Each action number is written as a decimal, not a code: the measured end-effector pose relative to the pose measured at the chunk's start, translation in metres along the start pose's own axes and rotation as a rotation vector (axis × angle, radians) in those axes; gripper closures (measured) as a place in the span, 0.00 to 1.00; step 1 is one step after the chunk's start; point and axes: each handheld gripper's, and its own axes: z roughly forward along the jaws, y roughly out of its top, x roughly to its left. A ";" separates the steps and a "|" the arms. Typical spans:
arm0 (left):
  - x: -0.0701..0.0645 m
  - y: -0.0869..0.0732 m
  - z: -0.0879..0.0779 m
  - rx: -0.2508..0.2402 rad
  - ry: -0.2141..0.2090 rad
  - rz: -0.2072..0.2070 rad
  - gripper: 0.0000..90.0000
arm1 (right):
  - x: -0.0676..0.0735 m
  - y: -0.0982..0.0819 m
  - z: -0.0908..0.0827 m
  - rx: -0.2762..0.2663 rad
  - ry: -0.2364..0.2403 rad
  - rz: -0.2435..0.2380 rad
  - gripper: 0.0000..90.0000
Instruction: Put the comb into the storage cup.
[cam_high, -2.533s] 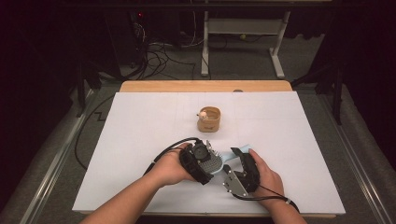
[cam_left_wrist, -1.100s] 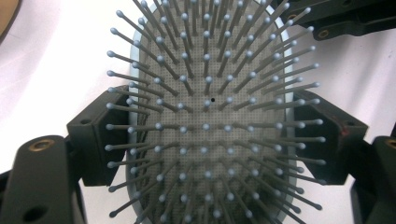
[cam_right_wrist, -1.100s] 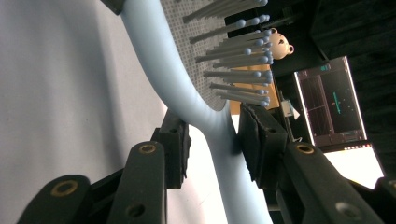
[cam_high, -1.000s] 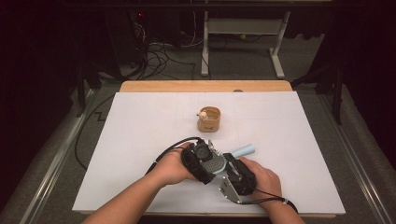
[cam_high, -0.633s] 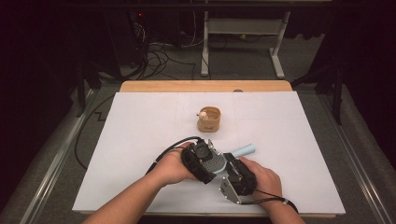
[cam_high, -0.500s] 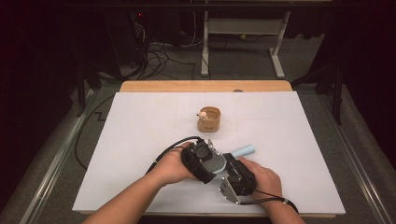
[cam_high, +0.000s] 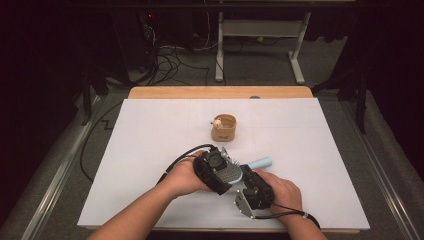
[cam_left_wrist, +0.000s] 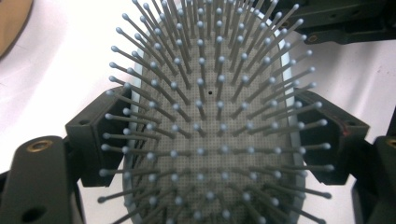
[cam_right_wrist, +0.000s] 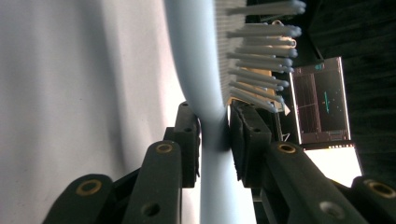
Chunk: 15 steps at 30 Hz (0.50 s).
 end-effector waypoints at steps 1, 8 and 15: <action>0.000 0.000 -0.001 -0.003 0.001 0.002 0.22 | 0.000 0.000 0.000 0.001 -0.001 -0.004 0.85; 0.001 0.000 -0.003 -0.010 -0.002 0.003 0.22 | 0.000 0.002 -0.001 0.004 -0.005 -0.014 0.87; 0.000 -0.001 -0.004 -0.004 0.005 0.016 0.22 | -0.001 0.003 -0.001 0.007 -0.010 -0.044 0.87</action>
